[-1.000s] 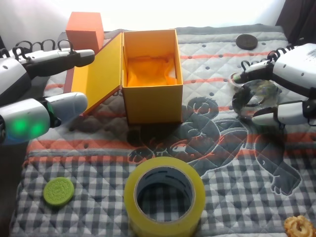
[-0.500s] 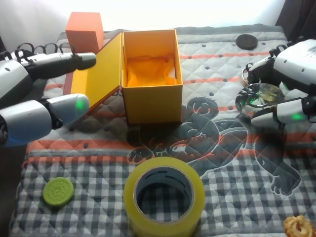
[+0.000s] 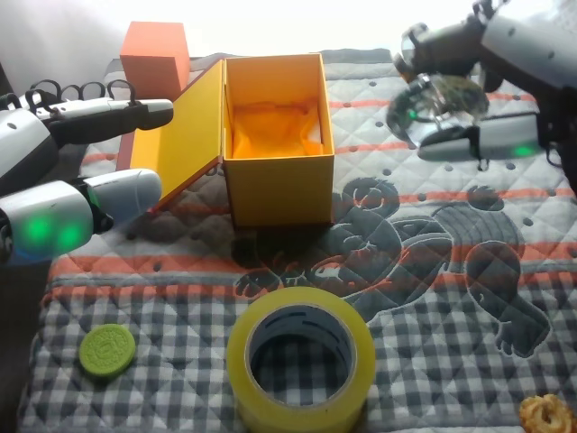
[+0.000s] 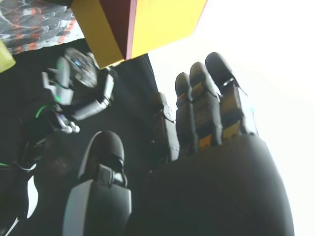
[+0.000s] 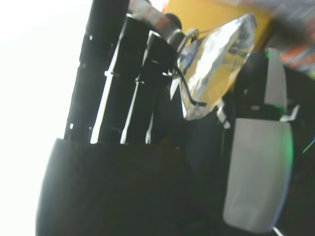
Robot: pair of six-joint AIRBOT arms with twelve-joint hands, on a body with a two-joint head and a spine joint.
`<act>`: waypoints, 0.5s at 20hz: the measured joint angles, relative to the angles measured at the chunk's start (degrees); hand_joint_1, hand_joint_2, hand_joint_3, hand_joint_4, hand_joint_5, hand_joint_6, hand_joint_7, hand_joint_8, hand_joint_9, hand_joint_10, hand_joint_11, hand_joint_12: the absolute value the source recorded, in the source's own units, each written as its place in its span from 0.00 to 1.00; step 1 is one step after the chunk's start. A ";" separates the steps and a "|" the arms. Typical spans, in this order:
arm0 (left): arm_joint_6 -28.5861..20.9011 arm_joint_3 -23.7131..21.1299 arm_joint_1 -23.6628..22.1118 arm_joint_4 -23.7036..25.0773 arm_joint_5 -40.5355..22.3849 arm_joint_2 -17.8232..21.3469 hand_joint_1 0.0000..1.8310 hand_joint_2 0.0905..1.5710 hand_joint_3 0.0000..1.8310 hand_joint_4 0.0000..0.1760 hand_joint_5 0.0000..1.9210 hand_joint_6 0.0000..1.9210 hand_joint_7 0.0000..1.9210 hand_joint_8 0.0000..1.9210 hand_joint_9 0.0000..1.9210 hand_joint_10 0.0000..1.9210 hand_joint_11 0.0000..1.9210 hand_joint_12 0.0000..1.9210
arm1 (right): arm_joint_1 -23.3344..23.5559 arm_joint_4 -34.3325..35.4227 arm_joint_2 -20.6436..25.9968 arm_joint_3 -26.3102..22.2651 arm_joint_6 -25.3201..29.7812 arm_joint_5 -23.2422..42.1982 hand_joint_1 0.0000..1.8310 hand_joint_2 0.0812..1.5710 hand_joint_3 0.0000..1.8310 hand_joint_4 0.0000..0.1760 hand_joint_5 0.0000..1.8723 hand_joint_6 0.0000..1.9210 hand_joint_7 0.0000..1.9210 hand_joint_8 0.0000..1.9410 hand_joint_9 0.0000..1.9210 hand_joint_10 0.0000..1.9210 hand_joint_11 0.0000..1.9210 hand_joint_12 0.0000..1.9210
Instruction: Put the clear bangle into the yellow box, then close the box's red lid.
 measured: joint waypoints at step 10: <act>-0.07 0.76 -0.55 -0.28 -4.85 -0.28 0.11 0.80 0.00 0.90 0.18 0.01 0.16 0.00 0.15 0.00 0.00 0.43 | 9.44 -3.89 -7.78 3.76 0.13 -2.60 0.69 0.69 0.00 0.00 0.46 0.53 0.60 0.44 0.74 0.00 0.64 0.28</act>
